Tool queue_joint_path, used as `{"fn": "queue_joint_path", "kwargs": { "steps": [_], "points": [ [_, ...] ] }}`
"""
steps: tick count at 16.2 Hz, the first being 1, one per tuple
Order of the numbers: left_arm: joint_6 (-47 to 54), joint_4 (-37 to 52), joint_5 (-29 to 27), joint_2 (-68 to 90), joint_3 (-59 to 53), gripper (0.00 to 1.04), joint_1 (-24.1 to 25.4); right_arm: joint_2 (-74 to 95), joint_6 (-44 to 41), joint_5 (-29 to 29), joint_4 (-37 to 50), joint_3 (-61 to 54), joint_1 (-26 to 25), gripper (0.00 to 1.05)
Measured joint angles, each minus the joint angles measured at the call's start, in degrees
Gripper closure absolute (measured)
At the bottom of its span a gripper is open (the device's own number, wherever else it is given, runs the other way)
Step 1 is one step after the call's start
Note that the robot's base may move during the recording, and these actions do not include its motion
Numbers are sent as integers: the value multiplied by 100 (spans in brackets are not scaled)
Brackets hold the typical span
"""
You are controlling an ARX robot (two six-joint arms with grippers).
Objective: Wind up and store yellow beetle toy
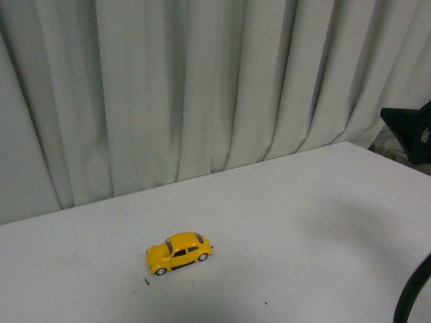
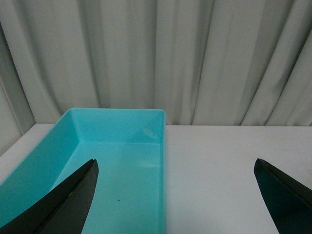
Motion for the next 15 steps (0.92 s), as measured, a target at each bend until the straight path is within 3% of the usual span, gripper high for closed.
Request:
{"fn": "queue_joint_path", "kwargs": {
  "steps": [3, 6, 9, 10, 11, 13, 15],
  "points": [
    [0, -2, 7, 0, 0, 7, 0, 1840, -212, -81, 367, 855, 402, 7],
    [0, -2, 4, 0, 0, 7, 0, 3023, -295, -35, -120, 2494, 1335, 7],
    [0, -2, 2, 0, 0, 7, 0, 3963, -785, -789, -1231, 4328, 2124, 7],
    [0, -2, 4, 0, 0, 7, 0, 4520, -1725, -1545, -2684, 5396, 2551, 7],
    [0, -2, 4, 0, 0, 7, 0, 4664, -3316, -2437, -4778, 6439, 2811, 7],
    [0, -2, 4, 0, 0, 7, 0, 4817, -5112, -2500, -6994, 7143, 2977, 7],
    [0, -2, 2, 0, 0, 7, 0, 5344, -6931, -2111, -8743, 7425, 3071, 7]
  ]
}}
